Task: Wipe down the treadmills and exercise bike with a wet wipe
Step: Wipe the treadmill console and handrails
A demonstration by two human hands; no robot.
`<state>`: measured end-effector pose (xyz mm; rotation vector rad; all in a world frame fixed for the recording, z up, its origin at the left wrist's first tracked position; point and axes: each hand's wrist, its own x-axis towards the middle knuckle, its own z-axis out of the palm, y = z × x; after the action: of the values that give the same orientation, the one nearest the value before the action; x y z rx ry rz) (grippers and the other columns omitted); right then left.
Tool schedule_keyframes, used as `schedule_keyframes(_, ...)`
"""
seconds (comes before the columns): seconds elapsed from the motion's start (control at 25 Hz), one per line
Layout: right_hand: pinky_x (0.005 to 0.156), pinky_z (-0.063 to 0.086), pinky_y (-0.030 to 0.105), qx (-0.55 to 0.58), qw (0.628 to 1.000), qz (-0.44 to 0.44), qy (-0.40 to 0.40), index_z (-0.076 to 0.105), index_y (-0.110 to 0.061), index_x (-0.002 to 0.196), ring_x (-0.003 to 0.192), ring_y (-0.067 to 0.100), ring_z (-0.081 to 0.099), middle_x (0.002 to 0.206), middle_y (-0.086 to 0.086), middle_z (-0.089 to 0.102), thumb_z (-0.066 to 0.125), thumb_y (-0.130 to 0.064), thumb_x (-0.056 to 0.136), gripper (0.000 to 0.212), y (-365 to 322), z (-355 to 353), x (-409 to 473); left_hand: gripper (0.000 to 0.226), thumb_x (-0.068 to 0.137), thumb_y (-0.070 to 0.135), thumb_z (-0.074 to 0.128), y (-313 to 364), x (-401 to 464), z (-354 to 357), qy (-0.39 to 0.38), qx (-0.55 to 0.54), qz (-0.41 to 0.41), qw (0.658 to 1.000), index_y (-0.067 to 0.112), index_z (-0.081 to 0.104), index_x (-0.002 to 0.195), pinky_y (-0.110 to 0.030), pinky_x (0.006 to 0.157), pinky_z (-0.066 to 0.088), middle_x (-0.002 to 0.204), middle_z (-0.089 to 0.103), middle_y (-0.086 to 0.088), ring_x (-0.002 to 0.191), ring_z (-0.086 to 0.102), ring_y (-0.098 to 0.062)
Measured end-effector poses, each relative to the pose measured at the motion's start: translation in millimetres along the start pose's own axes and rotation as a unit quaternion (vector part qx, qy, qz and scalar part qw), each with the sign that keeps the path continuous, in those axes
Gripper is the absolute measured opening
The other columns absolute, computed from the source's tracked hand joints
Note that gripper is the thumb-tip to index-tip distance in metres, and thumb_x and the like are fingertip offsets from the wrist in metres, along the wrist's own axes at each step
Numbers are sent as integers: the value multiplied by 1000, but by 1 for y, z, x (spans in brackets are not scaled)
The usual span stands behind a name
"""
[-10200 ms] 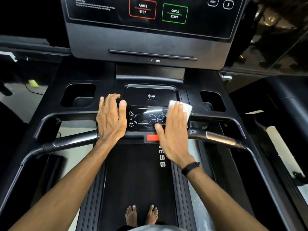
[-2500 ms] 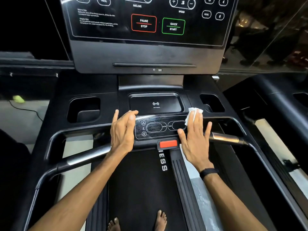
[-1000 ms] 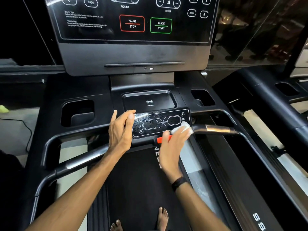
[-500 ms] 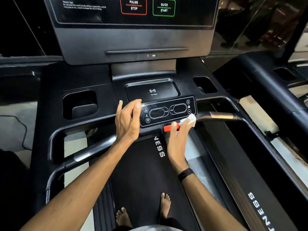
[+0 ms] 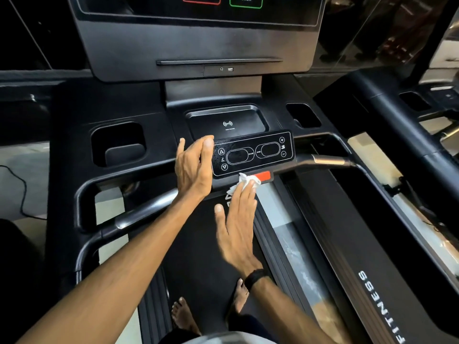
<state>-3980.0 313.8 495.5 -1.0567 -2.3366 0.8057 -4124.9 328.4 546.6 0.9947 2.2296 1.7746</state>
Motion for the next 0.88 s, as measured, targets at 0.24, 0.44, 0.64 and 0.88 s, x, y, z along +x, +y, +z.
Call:
schedule_keyframes(0.24, 124, -8, 53, -53, 998, -30, 4, -8, -10, 160, 153, 21, -20, 167, 4, -18, 20, -54, 102, 78, 0, -8, 11, 72, 97, 55, 20, 2, 2, -3, 6, -55, -43, 998, 6, 74, 104, -35, 123, 18, 83, 73, -3, 87, 66, -16)
schedule_keyframes(0.44, 125, -3, 51, -167, 959, -204, -100, -2, -4, 159, 154, 28, -13, 167, 14, -12, 32, -47, 105, 77, -6, -2, 14, 59, 95, 59, 31, -3, 5, -7, 32, -209, -90, 973, 20, 75, 100, -56, 113, 34, 107, 76, 2, 109, 68, -13)
schedule_keyframes(0.64, 124, -5, 50, -232, 945, -221, -68, 5, -9, 161, 156, 23, -6, 169, 8, -4, 22, -49, 106, 70, -2, -6, 20, 69, 96, 54, 28, -3, -17, -19, 16, -144, -54, 988, 5, 71, 116, -49, 120, 22, 119, 71, 0, 117, 62, -5)
schedule_keyframes(0.88, 124, 6, 56, -276, 895, -327, -127, 10, 1, 158, 155, 33, -6, 167, 21, 1, 45, -39, 88, 87, -27, 14, 20, 71, 95, 62, 31, -13, -43, -42, 77, -115, -69, 988, 10, 60, 135, -38, 125, 15, 131, 63, 6, 136, 47, -8)
